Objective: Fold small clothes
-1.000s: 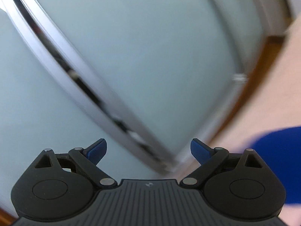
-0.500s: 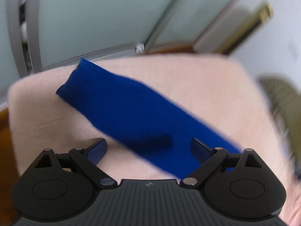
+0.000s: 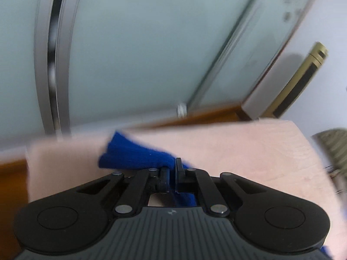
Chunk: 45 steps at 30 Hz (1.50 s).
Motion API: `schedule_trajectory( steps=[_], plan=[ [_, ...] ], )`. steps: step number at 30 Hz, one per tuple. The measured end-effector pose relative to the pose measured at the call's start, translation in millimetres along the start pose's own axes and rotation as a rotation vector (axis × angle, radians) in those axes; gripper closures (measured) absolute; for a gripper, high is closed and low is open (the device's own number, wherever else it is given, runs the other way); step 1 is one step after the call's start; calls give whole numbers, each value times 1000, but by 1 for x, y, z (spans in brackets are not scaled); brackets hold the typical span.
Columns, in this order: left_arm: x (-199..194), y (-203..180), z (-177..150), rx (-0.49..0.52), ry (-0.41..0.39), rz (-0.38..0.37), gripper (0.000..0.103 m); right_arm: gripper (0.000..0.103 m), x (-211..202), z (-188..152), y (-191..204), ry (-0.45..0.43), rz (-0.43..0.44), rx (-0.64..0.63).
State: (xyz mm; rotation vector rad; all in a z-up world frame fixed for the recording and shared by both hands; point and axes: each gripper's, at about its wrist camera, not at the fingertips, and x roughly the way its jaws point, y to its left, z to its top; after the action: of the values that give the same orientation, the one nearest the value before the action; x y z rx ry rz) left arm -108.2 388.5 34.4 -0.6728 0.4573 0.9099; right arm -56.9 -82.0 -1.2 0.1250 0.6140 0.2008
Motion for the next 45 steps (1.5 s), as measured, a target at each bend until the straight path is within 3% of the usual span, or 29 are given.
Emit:
schedule_trajectory(
  steps=[2,5,8,12,15,17,18,21,23,25,27,29,30,31,33,35,37,40,43,45],
  plan=[
    [-15,-30,5,76,-96,35,99,0,-4,1,0,-14,-9,0],
    [-44,-93,13,211,-203,-49,99,0,-20,6,-4,-57,-26,-3],
    [-86,-170,-3,389,-268,-232,99,0,-38,11,-13,-96,-70,-25],
    [-148,-266,-65,625,-259,-536,99,0,-59,11,-44,-117,-149,36],
    [-180,-320,-132,802,-194,-741,98,0,-75,5,-74,-124,-204,127],
    [-194,-344,-185,896,-121,-833,98,0,-87,0,-91,-138,-247,175],
    [-204,-355,-210,952,-69,-873,98,0,-93,-3,-98,-147,-269,193],
    [-206,-383,-283,1140,189,-991,98,0,-108,-13,-115,-168,-329,229],
    [-196,-397,-326,1248,376,-1019,92,0,-113,-19,-124,-165,-357,245],
    [-189,-392,-355,1316,490,-1002,85,0,-114,-22,-130,-156,-371,252],
    [-189,-379,-354,1308,483,-1026,78,0,-112,-23,-133,-143,-379,243],
    [-193,-372,-326,1255,461,-1074,69,0,-113,-20,-135,-146,-386,219],
    [-195,-371,-307,1217,444,-1090,55,0,-112,-18,-135,-150,-391,206],
    [-195,-364,-286,1172,416,-1116,29,0,-111,-15,-135,-153,-393,197],
    [-195,-351,-244,1062,321,-1155,8,0,-105,-4,-138,-158,-379,190],
    [-195,-335,-210,978,226,-1167,8,0,-97,8,-138,-156,-345,192],
    [-193,-328,-189,975,218,-1181,8,0,-82,26,-140,-139,-274,192],
    [-186,-313,-176,963,147,-1064,8,0,-55,48,-140,-114,-198,193],
    [-165,-297,-180,993,77,-872,8,1,-22,64,-137,-25,-149,221],
    [-142,-294,-192,1030,85,-750,8,1,-5,70,-122,17,-121,162]
  ],
)
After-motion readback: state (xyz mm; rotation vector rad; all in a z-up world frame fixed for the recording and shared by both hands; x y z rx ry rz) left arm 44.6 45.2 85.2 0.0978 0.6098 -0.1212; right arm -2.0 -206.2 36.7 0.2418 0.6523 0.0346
